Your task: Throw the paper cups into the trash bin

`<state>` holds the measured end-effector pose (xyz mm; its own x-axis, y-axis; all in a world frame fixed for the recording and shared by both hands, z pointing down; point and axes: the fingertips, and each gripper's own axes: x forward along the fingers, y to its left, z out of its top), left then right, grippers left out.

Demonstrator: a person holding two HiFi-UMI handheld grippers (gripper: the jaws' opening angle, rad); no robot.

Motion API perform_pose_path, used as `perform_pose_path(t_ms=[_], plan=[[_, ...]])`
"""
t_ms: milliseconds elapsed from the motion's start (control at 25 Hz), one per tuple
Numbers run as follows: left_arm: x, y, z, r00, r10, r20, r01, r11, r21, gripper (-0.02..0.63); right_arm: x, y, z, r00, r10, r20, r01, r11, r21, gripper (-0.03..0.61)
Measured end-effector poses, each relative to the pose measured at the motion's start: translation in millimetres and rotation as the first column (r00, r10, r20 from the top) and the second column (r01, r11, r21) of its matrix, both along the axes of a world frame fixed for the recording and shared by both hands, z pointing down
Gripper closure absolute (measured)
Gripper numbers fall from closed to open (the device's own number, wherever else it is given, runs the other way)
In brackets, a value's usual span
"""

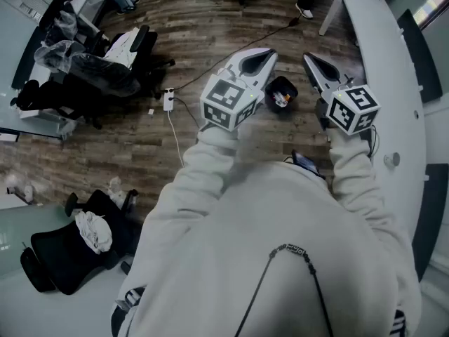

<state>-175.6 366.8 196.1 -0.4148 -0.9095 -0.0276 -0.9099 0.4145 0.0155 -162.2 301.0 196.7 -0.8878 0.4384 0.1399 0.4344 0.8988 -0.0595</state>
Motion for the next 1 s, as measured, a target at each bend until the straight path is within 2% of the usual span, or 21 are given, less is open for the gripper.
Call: perform_pose_path(t_ms=[400,560,720,840,1000], plan=[[3.8,-3.2,1.2,1.000,-0.012,-0.002,0.012,1.000,0.003,0.618,4.9,-2.7,1.2,1.000,-0.010,-0.004,0.010,1.000,0.015,0.560],[0.8,-1.3,1.1,1.000,-0.025,-0.006,0.025,1.000,0.013,0.618,4.4,-5.7,3.6,1.000,-0.014,-0.009,0.013,1.000,-0.027,0.560],[3.8,-2.8,3.0,1.000,-0.002,-0.024,0.003,0.999,0.041,0.617,6.3,-15.0,10.0,1.000,0.014,-0.020,-0.015,0.998,-0.058,0.560],[6.5,-8.4,10.5,1.000,0.010,-0.021,-0.010,1.000,0.027,0.617,7.8,-19.0,20.0,0.999,0.014,-0.040,-0.016,0.998,-0.068,0.560],[6.2,-18.4,24.1,0.998,0.021,-0.058,-0.019,1.000,0.020,0.617,12.6,-24.6,40.5,0.997,-0.010,-0.079,0.005,0.997,-0.072,0.560]])
